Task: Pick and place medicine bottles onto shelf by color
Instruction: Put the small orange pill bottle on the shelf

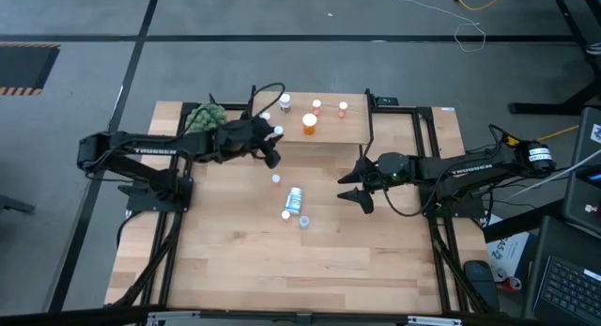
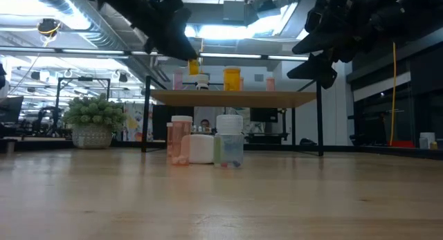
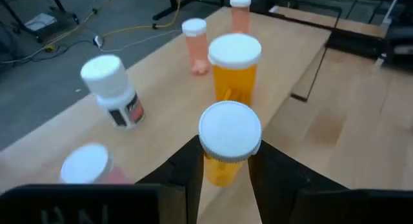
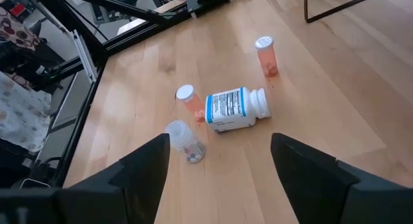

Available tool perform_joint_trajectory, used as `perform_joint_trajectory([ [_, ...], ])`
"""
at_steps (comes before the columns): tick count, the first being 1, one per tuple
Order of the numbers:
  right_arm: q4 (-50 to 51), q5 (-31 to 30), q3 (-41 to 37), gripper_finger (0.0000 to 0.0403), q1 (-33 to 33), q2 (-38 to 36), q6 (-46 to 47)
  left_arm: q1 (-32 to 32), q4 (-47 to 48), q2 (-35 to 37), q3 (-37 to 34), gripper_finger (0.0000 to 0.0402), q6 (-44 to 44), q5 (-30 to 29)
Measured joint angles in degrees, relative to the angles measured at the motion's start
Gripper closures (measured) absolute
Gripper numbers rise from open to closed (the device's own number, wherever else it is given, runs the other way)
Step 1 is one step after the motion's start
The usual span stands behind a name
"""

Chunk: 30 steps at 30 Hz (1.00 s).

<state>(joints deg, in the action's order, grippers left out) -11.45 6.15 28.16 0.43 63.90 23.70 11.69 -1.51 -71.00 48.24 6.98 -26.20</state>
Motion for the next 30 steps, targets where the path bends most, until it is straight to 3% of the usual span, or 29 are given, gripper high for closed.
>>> perform_joint_trajectory([
  [8,0.1,0.0,0.0,0.0130,0.0,0.0,0.0,0.7,2.4,-9.1,7.4,0.0297,-1.9,0.0],
  [12,0.1,1.6,0.0,0.0130,0.0,0.0,0.0,0.9,4.5,-10.2,10.2,0.0298,-3.1,-1.0],
  [30,0.0,2.5,0.0,0.0130,0.0,0.0,0.1,3.3,7.8,-12.3,10.1,0.0298,1.9,0.1],
])
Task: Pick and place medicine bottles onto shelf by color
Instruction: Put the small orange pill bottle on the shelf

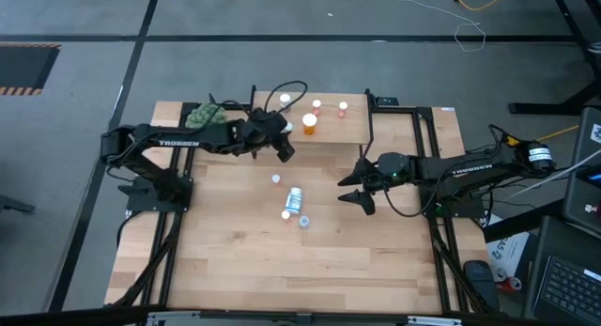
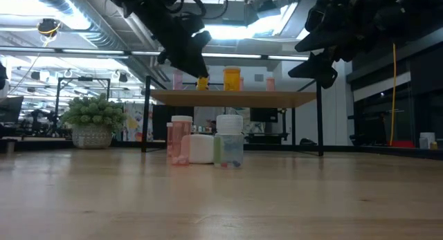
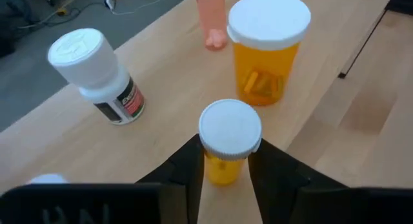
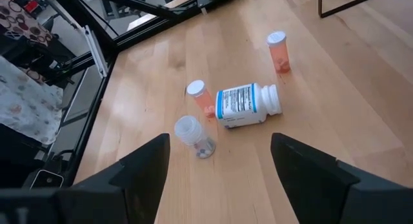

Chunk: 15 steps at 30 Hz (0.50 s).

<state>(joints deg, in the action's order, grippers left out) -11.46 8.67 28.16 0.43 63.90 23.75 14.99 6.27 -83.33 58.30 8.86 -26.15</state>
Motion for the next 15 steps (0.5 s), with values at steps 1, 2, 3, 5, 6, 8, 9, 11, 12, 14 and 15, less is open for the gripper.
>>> perform_joint_trajectory([
  [1,0.0,0.0,0.0,0.0130,0.0,0.0,0.1,0.0,-0.3,-0.4,0.0,0.0297,0.0,0.2],
  [2,0.0,0.0,0.0,0.0130,0.0,0.0,0.1,-0.1,-0.5,-0.8,0.1,0.0296,0.1,0.1],
  [3,0.0,0.0,0.0,0.0130,0.0,0.0,0.1,-0.1,-0.5,-1.0,0.1,0.0296,0.2,0.1],
  [5,0.0,0.0,0.0,0.0130,0.0,0.0,0.4,-0.1,-1.5,-1.2,0.1,0.0296,0.0,0.0],
  [6,0.0,0.0,0.0,0.0130,0.0,0.0,0.7,-0.3,-2.1,-1.3,0.1,0.0296,-0.2,0.0],
  [8,0.0,0.0,0.0,0.0130,0.0,0.0,1.2,-0.4,-2.7,-1.3,0.1,0.0297,-0.3,0.1],
  [9,0.1,0.0,0.0,0.0130,0.0,0.0,1.3,-0.4,-2.7,-1.3,0.1,0.0297,-0.3,0.1],
  [11,0.1,0.0,0.0,0.0130,0.0,0.0,1.3,-0.2,-2.6,-1.3,0.1,0.0296,-0.4,0.2],
  [12,0.1,0.0,0.0,0.0130,0.0,0.0,1.3,0.0,-2.5,-1.3,0.1,0.0296,-0.4,0.2],
  [14,0.1,0.0,0.0,0.0130,0.0,0.0,1.3,0.1,-2.5,-1.3,0.1,0.0296,-0.4,0.2],
  [15,0.1,0.0,0.0,0.0130,0.0,0.0,1.3,0.1,-2.5,-1.3,0.1,0.0295,-0.4,0.1],
])
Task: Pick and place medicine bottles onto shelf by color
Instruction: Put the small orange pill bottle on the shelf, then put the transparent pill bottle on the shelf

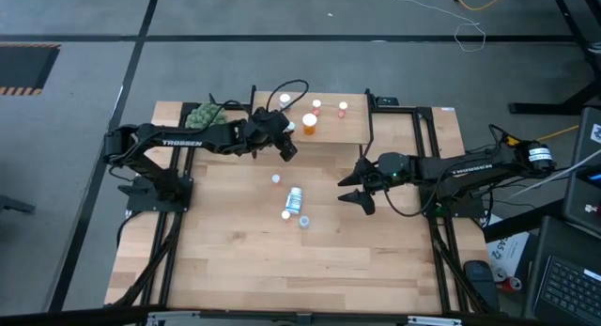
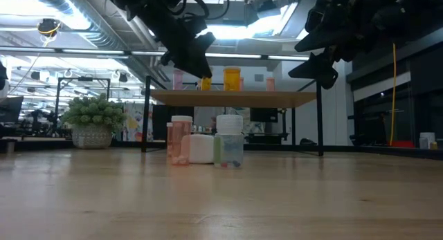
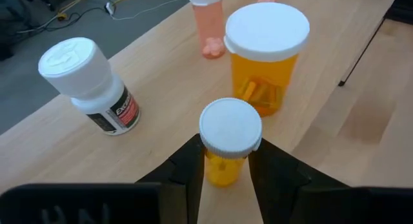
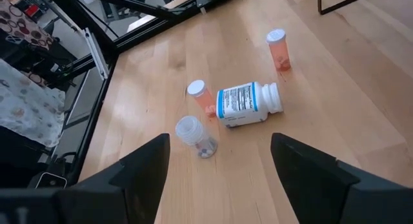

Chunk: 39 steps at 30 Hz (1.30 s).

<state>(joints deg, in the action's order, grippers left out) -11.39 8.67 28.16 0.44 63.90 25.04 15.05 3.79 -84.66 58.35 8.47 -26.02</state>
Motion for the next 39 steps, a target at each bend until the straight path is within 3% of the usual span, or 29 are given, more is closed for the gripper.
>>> perform_joint_trajectory([
  [9,0.1,0.0,0.0,0.0130,0.0,0.0,0.2,0.4,0.1,0.0,0.0,0.0289,0.5,0.1],
  [25,0.1,0.6,0.0,0.0130,0.0,0.0,0.2,0.5,0.1,0.0,-0.2,0.0194,0.4,-1.8],
  [39,0.1,2.1,0.0,0.0130,0.0,0.0,0.6,0.4,-0.1,3.8,-0.1,0.0189,-0.3,-2.1],
])
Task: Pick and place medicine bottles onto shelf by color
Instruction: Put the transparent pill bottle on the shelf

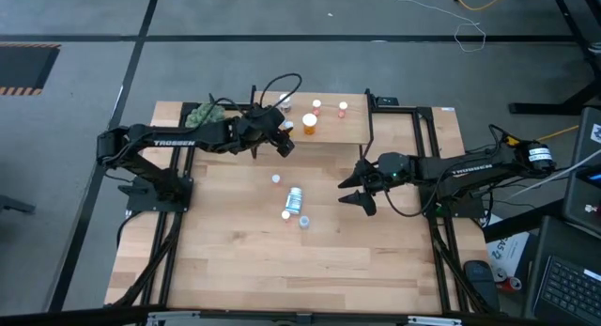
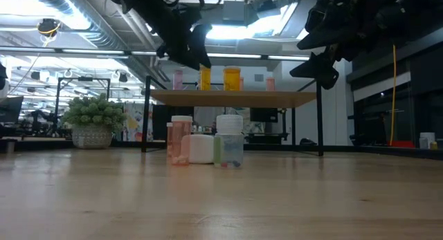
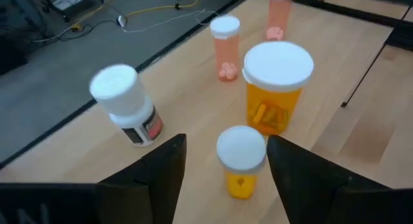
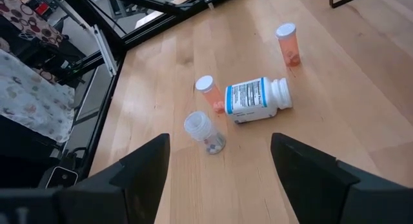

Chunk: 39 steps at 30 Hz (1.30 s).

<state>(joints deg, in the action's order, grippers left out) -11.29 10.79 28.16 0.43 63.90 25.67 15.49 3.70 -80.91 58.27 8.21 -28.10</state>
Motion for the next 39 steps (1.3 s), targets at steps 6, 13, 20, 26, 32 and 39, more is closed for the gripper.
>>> perform_joint_trajectory([
  [6,0.0,0.0,0.0,0.0130,0.0,0.0,0.6,0.0,-0.5,1.7,0.0,0.0186,-1.3,-0.3],
  [13,0.0,1.4,0.0,0.0130,0.0,0.0,1.1,-1.7,-0.1,5.7,0.0,0.0188,-2.7,-0.3],
  [20,0.0,1.3,0.0,0.0130,0.0,0.0,1.2,-9.1,11.3,11.1,0.0,0.0189,6.7,7.8],
  [26,0.0,1.3,0.0,0.0130,0.0,0.0,1.3,-16.2,24.8,11.6,0.0,0.0189,11.2,7.7],
  [32,-0.7,1.3,0.0,0.0130,0.0,0.0,4.9,-21.5,32.6,10.8,0.0,0.0189,12.1,7.6],
  [39,-1.5,0.9,0.0,0.0130,0.0,0.0,7.7,-24.4,37.1,10.9,0.1,0.0189,11.6,6.0],
])
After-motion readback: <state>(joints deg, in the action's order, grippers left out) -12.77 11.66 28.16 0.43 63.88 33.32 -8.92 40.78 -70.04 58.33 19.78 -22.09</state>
